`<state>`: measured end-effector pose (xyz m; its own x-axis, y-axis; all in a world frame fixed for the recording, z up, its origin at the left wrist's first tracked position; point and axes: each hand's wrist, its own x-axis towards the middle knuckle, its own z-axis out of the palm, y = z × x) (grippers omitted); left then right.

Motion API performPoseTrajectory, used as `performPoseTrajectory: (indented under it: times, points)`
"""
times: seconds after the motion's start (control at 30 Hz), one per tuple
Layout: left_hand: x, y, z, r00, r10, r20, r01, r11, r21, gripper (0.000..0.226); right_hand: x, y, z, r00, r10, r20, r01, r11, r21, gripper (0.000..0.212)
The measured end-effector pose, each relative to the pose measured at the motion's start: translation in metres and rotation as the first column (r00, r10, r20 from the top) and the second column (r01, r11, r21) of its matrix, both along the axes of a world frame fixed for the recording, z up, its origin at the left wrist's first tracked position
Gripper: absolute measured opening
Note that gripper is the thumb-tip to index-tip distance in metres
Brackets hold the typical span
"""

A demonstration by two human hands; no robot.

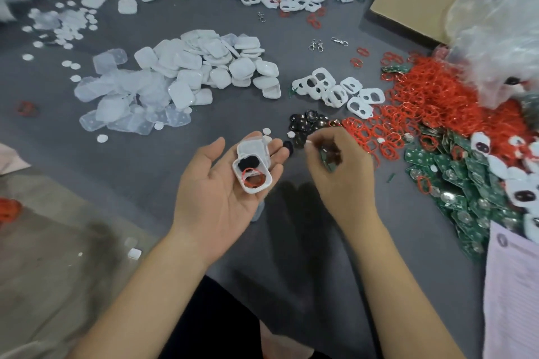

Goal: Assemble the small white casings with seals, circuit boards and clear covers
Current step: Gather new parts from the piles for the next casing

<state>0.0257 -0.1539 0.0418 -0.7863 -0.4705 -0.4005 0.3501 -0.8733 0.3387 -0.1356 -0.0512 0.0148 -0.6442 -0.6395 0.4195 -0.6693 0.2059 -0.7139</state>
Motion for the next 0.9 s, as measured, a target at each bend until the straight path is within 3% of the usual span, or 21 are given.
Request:
performPoseTrajectory:
  times: [0.07,0.17,0.3,0.4,0.47,0.57,0.63,0.73,0.9]
  points:
    - [0.000,0.011,-0.001,0.998,-0.047,-0.033,0.047,0.999,-0.012,0.063,0.015,0.022,-0.005,0.997,-0.025,0.076,0.030,0.998,-0.061,0.013]
    - [-0.007,0.033,-0.005,0.993,-0.110,-0.044,0.108,0.993,-0.049,0.055,0.030,0.061,-0.017,0.991,-0.099,0.095,0.103,0.994,-0.032,0.019]
    - [-0.024,0.069,-0.020,0.975,-0.214,0.067,0.223,0.957,-0.184,0.029,0.039,0.115,-0.024,0.956,-0.287,-0.063,0.289,0.957,0.033,0.018]
    - [-0.036,0.098,-0.030,0.943,-0.290,0.165,0.328,0.896,-0.299,0.027,0.039,0.145,-0.021,0.897,-0.396,-0.194,0.416,0.907,0.071,0.016]
    - [-0.043,0.116,-0.035,0.920,-0.322,0.223,0.383,0.856,-0.348,0.023,0.037,0.161,-0.023,0.857,-0.444,-0.262,0.495,0.851,0.177,0.015]
    - [-0.052,0.133,-0.037,0.889,-0.372,0.268,0.453,0.800,-0.394,0.019,0.037,0.173,-0.029,0.804,-0.510,-0.306,0.583,0.777,0.238,0.011]
    - [-0.057,0.139,-0.037,0.883,-0.389,0.263,0.468,0.770,-0.432,0.022,0.037,0.174,-0.030,0.823,-0.510,-0.249,0.552,0.821,0.145,0.015]
    - [-0.062,0.144,-0.036,0.874,-0.384,0.297,0.486,0.709,-0.511,0.027,0.038,0.173,-0.025,0.928,-0.365,-0.073,0.367,0.930,0.018,0.032]
    - [-0.060,0.147,-0.040,0.852,-0.309,0.423,0.523,0.550,-0.651,0.020,0.037,0.174,-0.022,0.924,-0.372,0.091,0.378,0.924,-0.059,0.015]
